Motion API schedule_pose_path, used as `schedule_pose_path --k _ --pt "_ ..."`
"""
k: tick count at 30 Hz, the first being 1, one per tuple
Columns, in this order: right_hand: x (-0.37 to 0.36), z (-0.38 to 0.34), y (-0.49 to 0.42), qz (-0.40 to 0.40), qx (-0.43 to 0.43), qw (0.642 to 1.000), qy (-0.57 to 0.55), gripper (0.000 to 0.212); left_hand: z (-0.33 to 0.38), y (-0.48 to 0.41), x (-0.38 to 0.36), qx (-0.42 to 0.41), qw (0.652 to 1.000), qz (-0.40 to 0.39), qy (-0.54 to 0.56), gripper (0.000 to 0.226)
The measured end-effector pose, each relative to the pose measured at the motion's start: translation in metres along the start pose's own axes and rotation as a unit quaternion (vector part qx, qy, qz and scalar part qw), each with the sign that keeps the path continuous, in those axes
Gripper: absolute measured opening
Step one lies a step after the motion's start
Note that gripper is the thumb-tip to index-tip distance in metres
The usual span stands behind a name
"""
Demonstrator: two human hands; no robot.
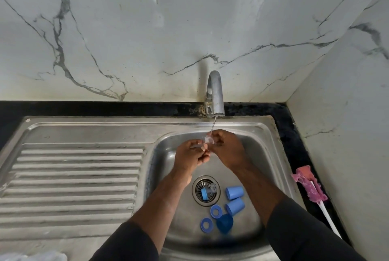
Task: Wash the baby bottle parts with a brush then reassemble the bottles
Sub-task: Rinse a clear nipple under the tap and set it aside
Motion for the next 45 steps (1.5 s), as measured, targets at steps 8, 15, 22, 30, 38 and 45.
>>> schedule_pose_path --k 8,15,22,30,38,45 --pt "0.001 -0.011 0.002 0.068 0.079 0.987 0.123 0.018 0.009 0.001 0.007 0.024 0.999 0.017 0.020 0.013" --pt "-0.008 -0.017 0.003 0.069 0.081 0.986 0.130 0.023 0.005 -0.007 0.015 -0.003 1.000 0.013 -0.014 0.015" --pt "-0.003 -0.013 0.008 0.093 0.075 0.987 0.111 0.024 0.000 -0.007 0.017 0.027 1.000 0.007 -0.005 0.016" --pt "-0.007 -0.008 0.004 0.060 0.028 0.995 0.075 0.030 0.002 -0.005 0.010 0.042 0.999 -0.012 -0.011 0.015" --pt "-0.005 0.003 0.000 0.022 -0.048 0.997 -0.056 0.018 0.012 -0.002 0.003 -0.053 0.998 -0.020 -0.021 0.012" --pt "-0.009 0.013 0.009 -0.018 -0.133 0.970 -0.200 0.016 0.025 -0.008 -0.001 -0.160 0.973 -0.023 -0.164 0.018"
Point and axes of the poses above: each hand's wrist, its own y-axis away from the middle knuckle, its own x-axis out of the back of the hand, z = x × y, the point moved 3 cm from there along -y, towards the middle knuckle
